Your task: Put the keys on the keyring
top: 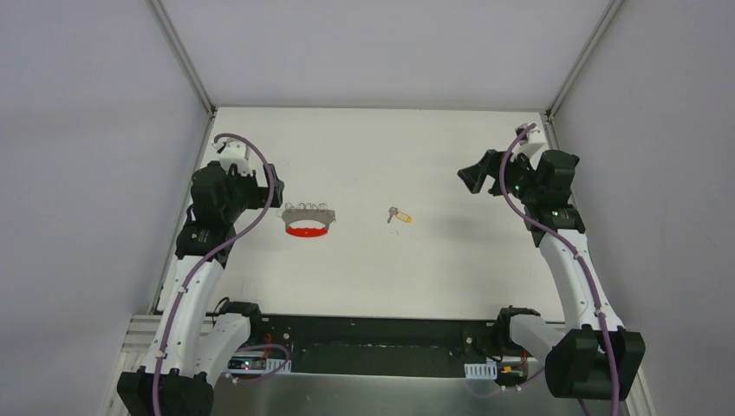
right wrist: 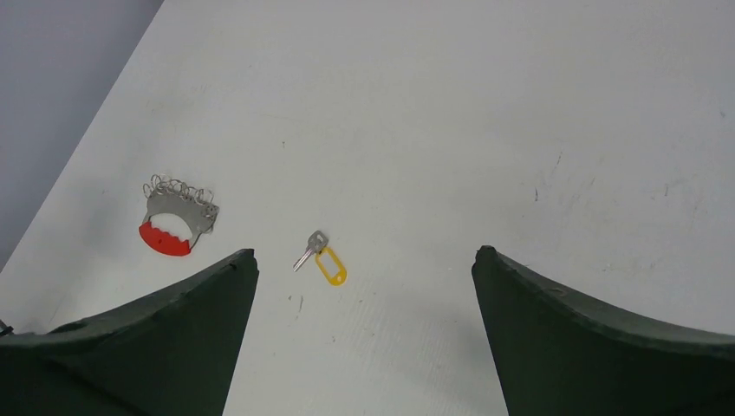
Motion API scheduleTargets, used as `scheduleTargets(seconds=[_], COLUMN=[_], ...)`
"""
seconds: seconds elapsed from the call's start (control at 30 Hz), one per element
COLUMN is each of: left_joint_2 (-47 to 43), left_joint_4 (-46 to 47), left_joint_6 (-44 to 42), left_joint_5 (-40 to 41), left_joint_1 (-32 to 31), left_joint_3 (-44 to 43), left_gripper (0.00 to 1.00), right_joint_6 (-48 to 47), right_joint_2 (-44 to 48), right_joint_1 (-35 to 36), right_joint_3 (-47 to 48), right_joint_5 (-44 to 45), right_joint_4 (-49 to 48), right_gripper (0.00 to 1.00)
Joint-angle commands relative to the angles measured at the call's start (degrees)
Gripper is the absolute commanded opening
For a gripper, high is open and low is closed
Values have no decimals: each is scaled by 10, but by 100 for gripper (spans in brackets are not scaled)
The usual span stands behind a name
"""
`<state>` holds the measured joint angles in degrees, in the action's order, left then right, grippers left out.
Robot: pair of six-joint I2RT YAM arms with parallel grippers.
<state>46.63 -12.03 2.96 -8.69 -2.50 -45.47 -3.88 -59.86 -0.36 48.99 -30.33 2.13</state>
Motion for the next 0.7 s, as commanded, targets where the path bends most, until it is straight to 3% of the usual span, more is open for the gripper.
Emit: scheduleTargets(seconds=[0.0,0.33,0.53,0.67], left_joint_2=[-13,-11,3,27], left_joint_4=[29,-5,-82,-136], left_joint_6=[13,-18,-107,-168], left_joint_5=[-9,-12,-73,-45], left_joint_1=[5,5,2,-55], left_joint_3=[-6,-20,-54,-68], left_gripper=[99,100,100,100], right_joint_6=[1,-10,-29,-58], right_joint_2=[13,13,5,-10], right_joint_1=[-5,-8,1,51], right_joint_3=[-2,-6,-1,10], right_joint_5=[-20,-22,-4,6], right_joint_4=[-19,-19,-6,12], right_gripper=[98,98,98,98])
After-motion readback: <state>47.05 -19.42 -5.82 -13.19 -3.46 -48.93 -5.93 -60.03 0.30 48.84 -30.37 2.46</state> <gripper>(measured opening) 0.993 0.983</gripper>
